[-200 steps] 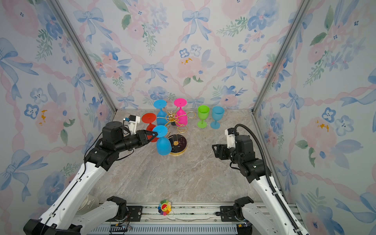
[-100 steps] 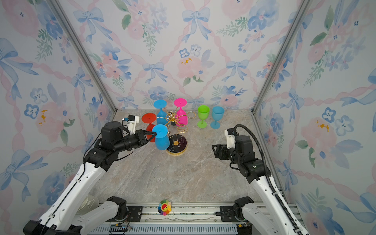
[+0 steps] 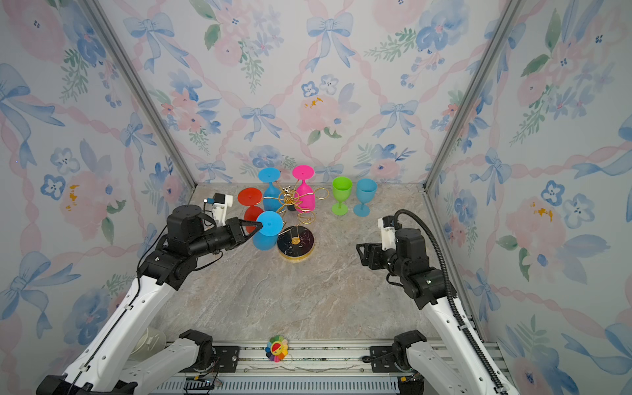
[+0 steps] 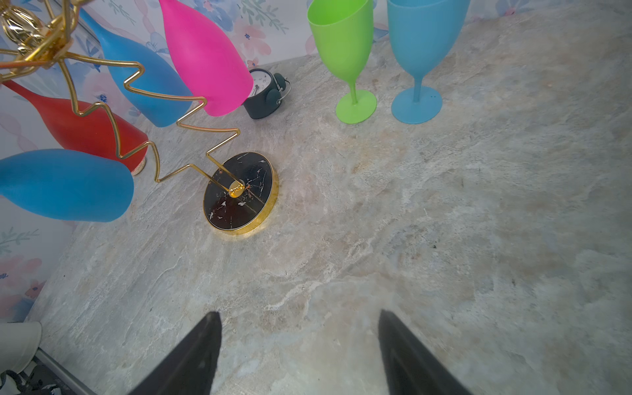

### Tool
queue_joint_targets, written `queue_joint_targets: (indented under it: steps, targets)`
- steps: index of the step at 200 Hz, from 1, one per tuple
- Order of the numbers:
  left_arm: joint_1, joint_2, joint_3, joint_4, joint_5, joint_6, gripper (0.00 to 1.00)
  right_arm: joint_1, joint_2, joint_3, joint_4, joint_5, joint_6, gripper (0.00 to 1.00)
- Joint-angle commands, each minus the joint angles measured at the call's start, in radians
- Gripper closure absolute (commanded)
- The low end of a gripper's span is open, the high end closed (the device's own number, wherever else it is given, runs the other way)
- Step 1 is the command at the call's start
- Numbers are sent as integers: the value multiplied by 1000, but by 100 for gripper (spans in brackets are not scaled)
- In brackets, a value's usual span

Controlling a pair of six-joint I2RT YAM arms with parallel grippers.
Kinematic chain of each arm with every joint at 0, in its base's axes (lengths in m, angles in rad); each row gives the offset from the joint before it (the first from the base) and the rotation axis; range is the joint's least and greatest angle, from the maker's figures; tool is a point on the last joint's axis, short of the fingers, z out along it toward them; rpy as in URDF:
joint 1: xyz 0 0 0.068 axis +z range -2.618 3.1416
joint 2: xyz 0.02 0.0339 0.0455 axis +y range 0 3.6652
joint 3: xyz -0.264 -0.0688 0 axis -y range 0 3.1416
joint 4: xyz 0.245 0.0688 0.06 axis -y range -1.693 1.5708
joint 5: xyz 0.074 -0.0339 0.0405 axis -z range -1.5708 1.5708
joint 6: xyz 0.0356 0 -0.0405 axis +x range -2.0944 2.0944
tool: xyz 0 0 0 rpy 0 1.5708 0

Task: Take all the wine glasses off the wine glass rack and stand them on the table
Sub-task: 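Close the left gripper on the blue glass foot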

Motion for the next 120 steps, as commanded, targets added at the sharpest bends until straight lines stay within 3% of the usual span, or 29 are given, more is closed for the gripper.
queue_joint_targets:
  steps: [1,120]
  targets:
    - [9,-17,6,19,26,-12,94,11,-12,-13,-2,11,9,25]
    - [8,-61,-16,48,-1,-130,100,11,-16,-13,-1,12,13,25]
